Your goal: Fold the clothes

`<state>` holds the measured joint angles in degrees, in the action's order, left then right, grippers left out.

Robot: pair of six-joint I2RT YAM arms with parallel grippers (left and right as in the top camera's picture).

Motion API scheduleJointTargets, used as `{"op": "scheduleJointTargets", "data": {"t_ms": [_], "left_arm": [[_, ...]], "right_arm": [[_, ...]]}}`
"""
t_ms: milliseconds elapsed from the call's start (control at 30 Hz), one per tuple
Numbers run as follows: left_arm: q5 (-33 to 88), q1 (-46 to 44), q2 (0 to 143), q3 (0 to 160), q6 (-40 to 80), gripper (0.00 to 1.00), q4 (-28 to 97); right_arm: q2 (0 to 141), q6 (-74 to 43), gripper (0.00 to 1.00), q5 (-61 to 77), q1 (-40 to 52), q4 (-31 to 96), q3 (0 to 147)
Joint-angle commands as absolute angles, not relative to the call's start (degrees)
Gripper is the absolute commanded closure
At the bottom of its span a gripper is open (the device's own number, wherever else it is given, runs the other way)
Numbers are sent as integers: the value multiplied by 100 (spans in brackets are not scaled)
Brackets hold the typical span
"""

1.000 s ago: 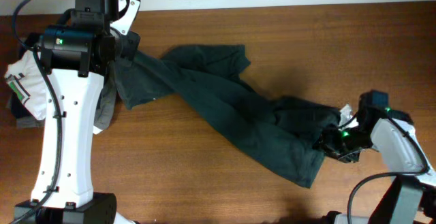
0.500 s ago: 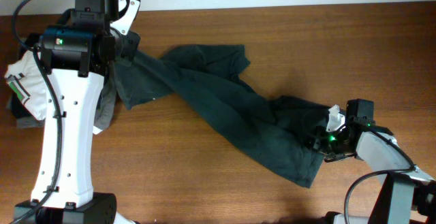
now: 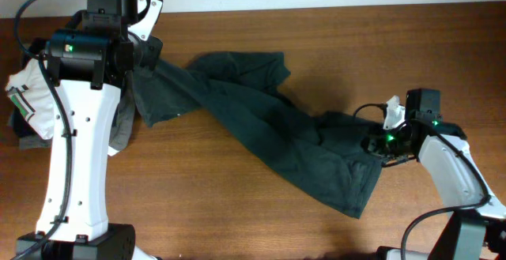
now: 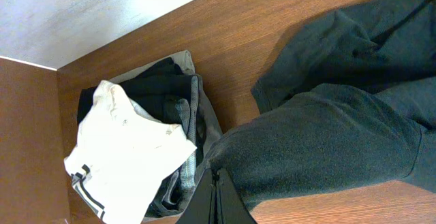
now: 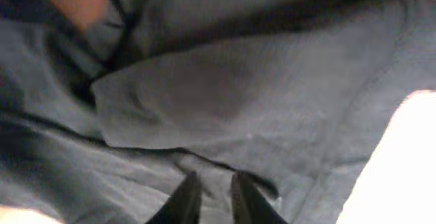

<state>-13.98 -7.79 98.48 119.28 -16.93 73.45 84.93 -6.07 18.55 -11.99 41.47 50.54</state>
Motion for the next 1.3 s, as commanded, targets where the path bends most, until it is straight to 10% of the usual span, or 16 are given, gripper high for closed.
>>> {"op": "scheduleJointTargets", "data": {"t_ms": [0, 167, 433, 667, 900, 1267], "left_arm": [[-1437, -733, 9800, 11939, -1763, 100, 7325], [-1437, -733, 9800, 11939, -1761, 100, 7328], [-1437, -733, 9800, 11939, -1763, 100, 7325], [-1435, -733, 9800, 11939, -1761, 100, 7330], [-1437, -733, 9800, 11939, -1763, 100, 7332], [-1441, -733, 8239, 11942, -1767, 100, 6440]], "right_arm": [[8764, -628, 66, 1262, -1175, 4112, 4737], [9909, -622, 64, 1503, -1164, 4018, 4633], [9472, -602, 96, 1627, -1164, 4571, 4888], [9198, -600, 77, 1608, -1162, 4805, 4915], [9174, -598, 96, 1920, -1164, 4482, 4775], [6965, -1640, 96, 1203, -2272, 6383, 10315]]}}
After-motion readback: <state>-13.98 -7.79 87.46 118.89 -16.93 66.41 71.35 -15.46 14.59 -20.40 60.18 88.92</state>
